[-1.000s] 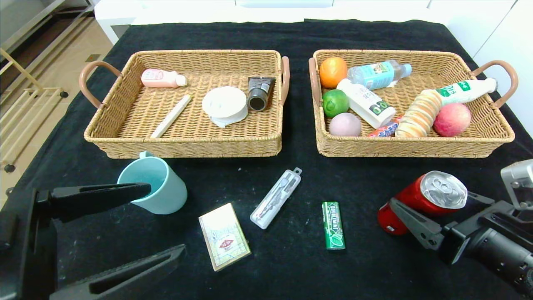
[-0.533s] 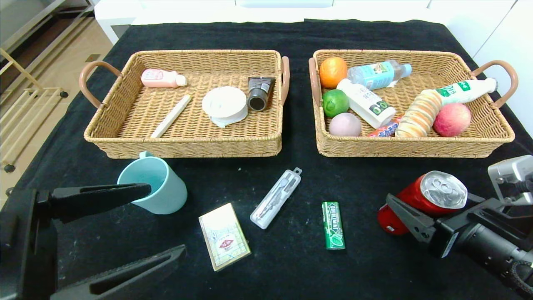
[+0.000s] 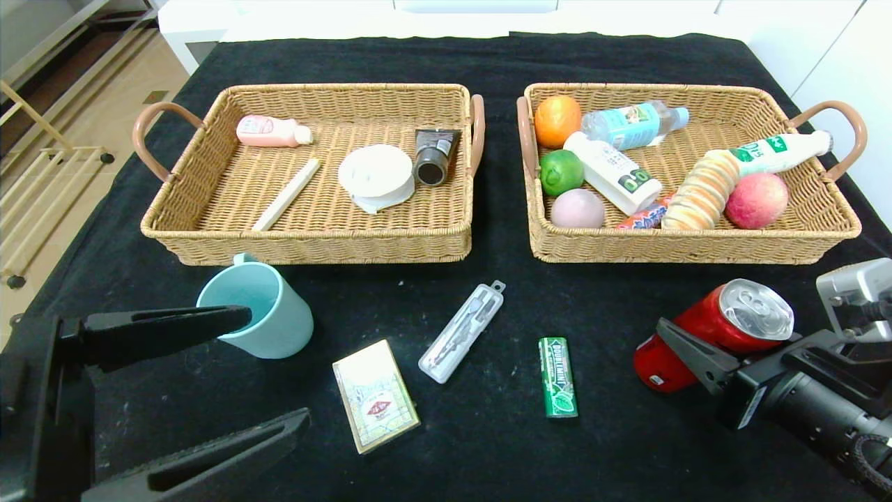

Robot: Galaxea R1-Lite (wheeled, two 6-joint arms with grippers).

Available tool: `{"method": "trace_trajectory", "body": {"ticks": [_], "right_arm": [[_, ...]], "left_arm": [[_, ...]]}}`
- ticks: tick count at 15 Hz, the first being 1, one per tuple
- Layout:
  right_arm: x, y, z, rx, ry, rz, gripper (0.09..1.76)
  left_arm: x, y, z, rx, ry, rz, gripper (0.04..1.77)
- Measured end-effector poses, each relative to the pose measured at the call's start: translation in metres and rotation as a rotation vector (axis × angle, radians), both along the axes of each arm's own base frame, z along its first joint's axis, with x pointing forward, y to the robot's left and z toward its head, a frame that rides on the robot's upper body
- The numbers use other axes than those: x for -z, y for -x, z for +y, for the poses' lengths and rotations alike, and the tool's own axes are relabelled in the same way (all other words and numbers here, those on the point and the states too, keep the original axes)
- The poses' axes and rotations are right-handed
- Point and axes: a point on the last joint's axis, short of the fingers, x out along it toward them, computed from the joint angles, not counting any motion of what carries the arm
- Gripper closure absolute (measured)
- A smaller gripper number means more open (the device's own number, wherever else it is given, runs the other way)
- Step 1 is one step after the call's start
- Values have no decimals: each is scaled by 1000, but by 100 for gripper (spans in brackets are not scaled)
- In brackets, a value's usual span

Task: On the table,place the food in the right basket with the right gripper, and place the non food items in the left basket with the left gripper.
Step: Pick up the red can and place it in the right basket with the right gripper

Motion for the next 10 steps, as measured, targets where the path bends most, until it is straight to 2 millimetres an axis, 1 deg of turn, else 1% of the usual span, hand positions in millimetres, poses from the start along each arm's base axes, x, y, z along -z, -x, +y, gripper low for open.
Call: {"method": "trace_trajectory", "body": {"ticks": [6,10], "right_arm": [[1,0,0,0,2,3,79],[-6,-2,0,-1,-3,-12,79]], "left_arm": [[0,0,0,1,-7,-8,9],[0,0,0,0,-4,-13,9]]}}
